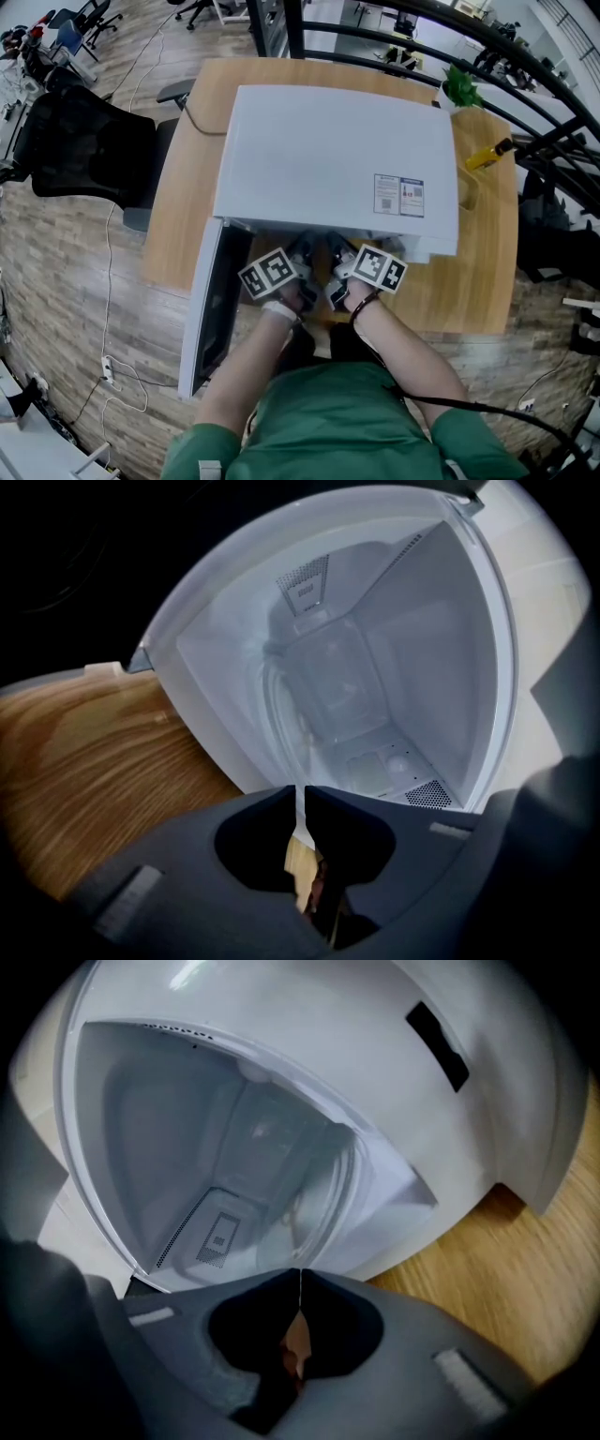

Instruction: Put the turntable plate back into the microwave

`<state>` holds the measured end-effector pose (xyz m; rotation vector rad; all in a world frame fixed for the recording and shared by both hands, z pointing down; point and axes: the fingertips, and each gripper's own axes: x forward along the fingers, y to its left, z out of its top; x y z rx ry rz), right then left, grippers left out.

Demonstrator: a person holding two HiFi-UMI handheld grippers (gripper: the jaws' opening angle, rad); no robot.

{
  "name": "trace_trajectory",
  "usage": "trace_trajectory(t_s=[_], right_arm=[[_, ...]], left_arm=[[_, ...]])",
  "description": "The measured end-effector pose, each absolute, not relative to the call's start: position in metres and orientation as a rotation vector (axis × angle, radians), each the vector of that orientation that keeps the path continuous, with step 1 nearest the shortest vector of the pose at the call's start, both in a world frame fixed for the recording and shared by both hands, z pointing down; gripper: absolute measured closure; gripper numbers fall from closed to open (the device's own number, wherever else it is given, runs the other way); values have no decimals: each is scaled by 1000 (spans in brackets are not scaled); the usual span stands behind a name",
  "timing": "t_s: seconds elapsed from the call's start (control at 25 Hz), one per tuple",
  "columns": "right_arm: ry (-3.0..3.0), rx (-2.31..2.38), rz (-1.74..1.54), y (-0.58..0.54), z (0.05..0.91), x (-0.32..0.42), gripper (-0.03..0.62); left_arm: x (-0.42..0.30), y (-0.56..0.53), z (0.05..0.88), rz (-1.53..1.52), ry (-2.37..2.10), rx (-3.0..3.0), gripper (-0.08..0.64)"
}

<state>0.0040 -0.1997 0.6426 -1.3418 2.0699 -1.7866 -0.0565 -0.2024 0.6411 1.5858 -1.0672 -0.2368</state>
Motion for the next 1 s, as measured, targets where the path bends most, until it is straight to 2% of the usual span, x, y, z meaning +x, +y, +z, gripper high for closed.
trace_trajectory(t_s=[0.56,1.0], right_arm=[[2052,-1331,-1780,-191,639,10,586],[2337,-1327,-1633,-153,606,6,588]], left_arm=[[-52,-182,638,-203,-1042,1618,520],[-46,-129,612,-65,-1020,1781,521]])
